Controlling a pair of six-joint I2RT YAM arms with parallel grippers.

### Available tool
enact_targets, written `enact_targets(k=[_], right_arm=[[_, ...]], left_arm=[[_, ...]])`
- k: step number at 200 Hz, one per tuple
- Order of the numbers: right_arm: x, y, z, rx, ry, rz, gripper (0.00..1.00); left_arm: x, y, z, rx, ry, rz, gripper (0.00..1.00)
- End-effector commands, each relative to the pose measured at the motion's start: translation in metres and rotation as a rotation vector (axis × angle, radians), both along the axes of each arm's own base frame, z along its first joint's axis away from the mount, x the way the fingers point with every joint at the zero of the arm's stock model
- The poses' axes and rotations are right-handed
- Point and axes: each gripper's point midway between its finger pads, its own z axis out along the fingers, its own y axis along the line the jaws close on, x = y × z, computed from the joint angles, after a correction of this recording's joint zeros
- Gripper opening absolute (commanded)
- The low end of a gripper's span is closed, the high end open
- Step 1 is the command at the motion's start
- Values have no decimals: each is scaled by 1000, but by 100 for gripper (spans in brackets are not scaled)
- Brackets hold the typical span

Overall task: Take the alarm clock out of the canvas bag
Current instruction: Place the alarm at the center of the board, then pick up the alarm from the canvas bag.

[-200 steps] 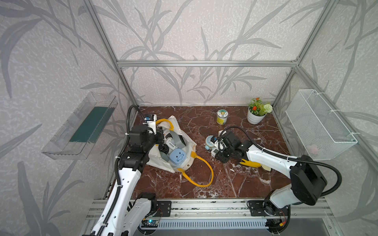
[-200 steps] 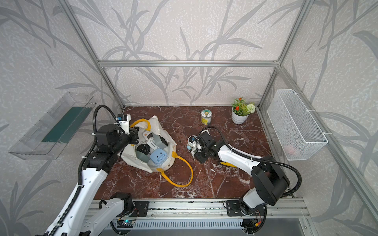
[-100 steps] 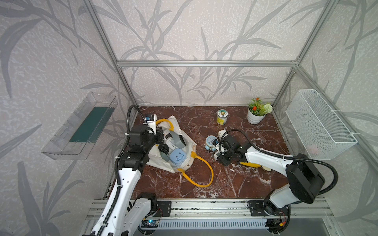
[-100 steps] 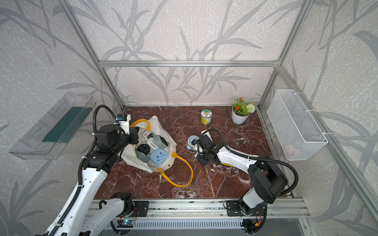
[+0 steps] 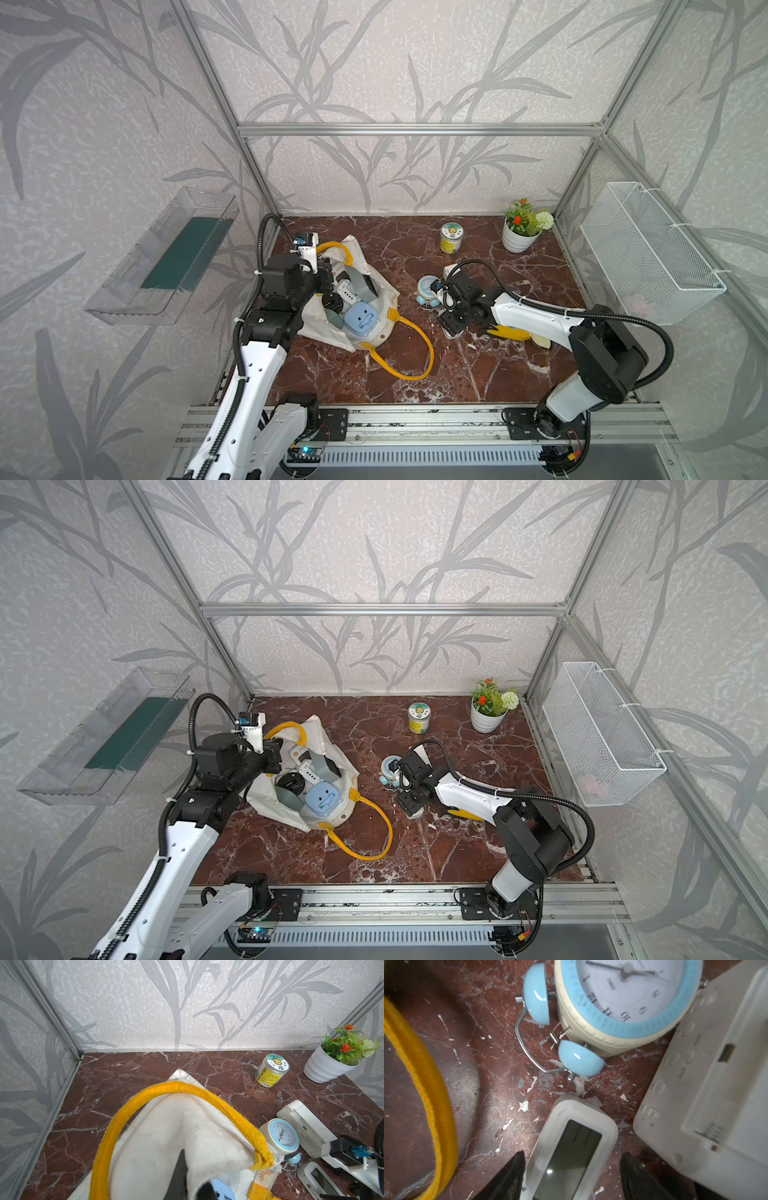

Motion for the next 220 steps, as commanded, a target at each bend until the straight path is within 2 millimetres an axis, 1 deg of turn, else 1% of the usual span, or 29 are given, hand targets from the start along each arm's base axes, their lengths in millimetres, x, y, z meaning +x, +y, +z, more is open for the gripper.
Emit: enact_targets(k=[1,29,48,62,93,117,127,140,146,149,152,161,182,220], right_arm=[[2,-3,8,-7,-4,-27,75],[2,3,33,63,-50,-31,75],[4,12,59,137,-105,-24,75],[1,24,79,212,-144,-7,76],[-19,57,118,356,-234,79,79],[-38,82,135,452,-254,136,80],[-50,94,138,473,-258,195,78],[-69,113,137,454,-291,332,76],[-77,120,133,425,-308,400,75],[-77,121,131,407,-322,425,74],[-88,128,129,396,-328,478,74],[-97,136,120,350,-342,564,71],[-98,146,109,285,-353,666,65],[-95,170,105,267,-391,804,64]], left_arm=[[-1,1,27,2,-87,-1,0],[-1,1,27,1,-87,3,0],[-2,1,28,-2,-89,4,0],[-2,2,27,-4,-89,6,0],[-2,3,28,-9,-87,15,0],[-2,2,27,-13,-86,14,0],[-2,2,27,-16,-86,11,0],[-3,2,28,-17,-88,13,0],[-3,2,28,-17,-87,13,0],[-3,2,27,-17,-86,13,0],[-3,2,28,-19,-88,12,0],[-3,1,28,-18,-87,10,0],[-4,0,27,-30,-84,4,0],[-4,-2,28,-47,-83,-1,0]])
